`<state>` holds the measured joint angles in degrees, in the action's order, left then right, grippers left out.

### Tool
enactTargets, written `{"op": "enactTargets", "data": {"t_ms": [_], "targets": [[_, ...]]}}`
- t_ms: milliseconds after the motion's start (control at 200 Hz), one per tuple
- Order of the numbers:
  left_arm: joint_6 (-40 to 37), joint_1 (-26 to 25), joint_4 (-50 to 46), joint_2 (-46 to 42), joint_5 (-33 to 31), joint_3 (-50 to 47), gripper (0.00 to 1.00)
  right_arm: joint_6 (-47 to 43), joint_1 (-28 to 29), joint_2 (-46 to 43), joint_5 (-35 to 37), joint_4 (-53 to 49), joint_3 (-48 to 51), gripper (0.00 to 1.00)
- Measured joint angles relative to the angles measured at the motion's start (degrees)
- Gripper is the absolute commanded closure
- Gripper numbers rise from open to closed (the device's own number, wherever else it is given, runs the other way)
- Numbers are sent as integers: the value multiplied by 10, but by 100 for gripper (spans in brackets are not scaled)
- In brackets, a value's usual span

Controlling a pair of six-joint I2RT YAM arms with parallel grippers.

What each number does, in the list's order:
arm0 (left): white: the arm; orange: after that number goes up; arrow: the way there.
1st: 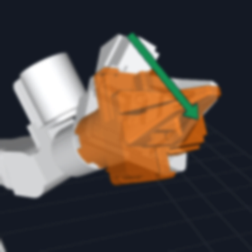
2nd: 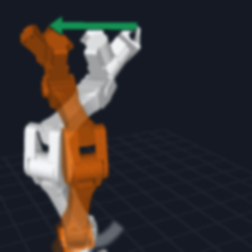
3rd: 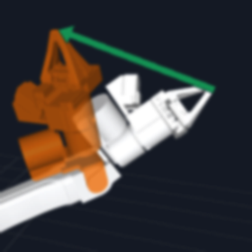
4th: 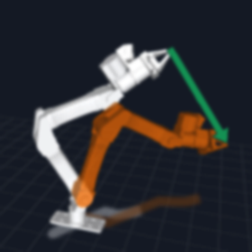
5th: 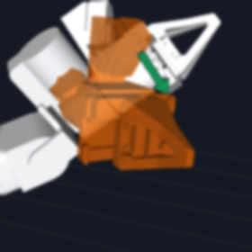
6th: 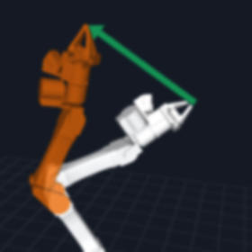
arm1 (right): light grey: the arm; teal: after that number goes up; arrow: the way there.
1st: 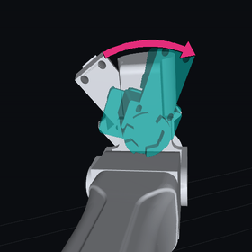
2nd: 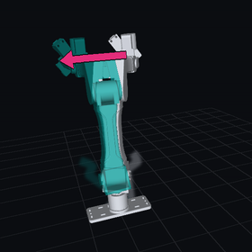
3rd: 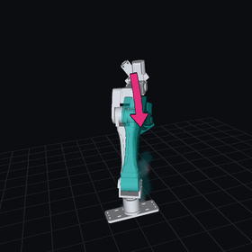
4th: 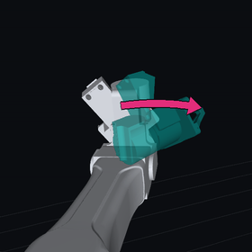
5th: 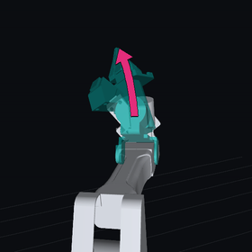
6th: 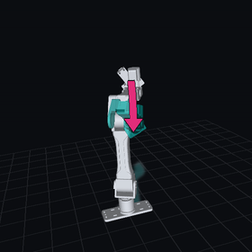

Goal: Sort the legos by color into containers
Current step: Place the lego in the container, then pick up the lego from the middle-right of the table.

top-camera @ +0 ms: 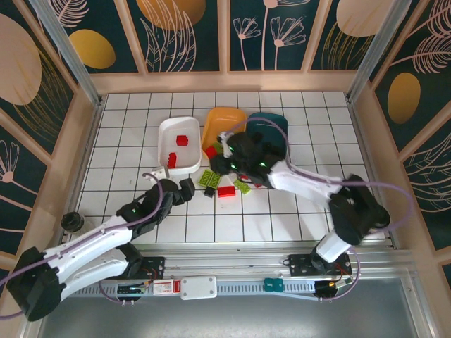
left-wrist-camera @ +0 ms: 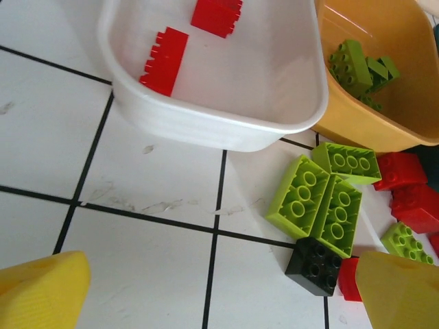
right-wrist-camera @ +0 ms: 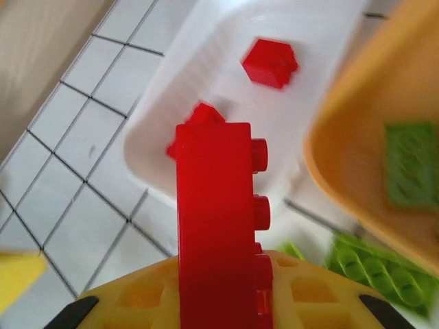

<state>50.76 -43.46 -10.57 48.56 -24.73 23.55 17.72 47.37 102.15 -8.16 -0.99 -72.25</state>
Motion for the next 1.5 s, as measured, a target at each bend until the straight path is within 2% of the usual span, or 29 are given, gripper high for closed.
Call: {"op": "enactTargets", "data": {"t_ms": [80, 145, 195, 255, 310, 355, 521, 671, 961, 1106, 1201, 1311, 1416, 1496], "targets": [[8, 0, -13, -25, -2, -5, 1, -9, 0, 93, -14, 0, -96, 91], [13, 0, -21, -37, -3, -7, 1, -12, 0, 165, -21, -5, -175, 87], [15, 0, -25, -42, -2, -7, 1, -13, 0, 206, -23, -14, -220, 79], [15, 0, -30, -44, -2, -7, 1, -14, 0, 242, -22, -25, -259, 62], [15, 0, -33, -44, -2, -7, 1, -11, 0, 259, -21, -33, -275, 49], [15, 0, -35, -44, -2, -7, 1, -12, 0, 263, -19, -41, -281, 43], [12, 0, -29, -51, 6, -12, 1, -13, 0, 249, -8, -48, -280, 38], [-2, 0, 0, -51, 27, -20, 1, -7, 0, 148, 12, -29, -171, 37], [-23, 0, 73, 18, 56, -21, 1, 49, 7, -183, 100, 38, 164, 35], [-29, 0, 104, 52, 66, -21, 1, 91, -4, -317, 146, 17, 313, 34], [-32, 0, 120, 76, 71, -21, 1, 122, -42, -388, 162, -16, 391, 34], [-36, 0, 136, 105, 81, -20, 1, 147, -117, -445, 167, -52, 452, 32], [-38, 0, 143, 132, 91, -14, 1, 155, -179, -443, 164, -68, 471, 31], [-39, 0, 146, 146, 97, -8, 1, 155, -205, -419, 160, -68, 472, 31]]}}
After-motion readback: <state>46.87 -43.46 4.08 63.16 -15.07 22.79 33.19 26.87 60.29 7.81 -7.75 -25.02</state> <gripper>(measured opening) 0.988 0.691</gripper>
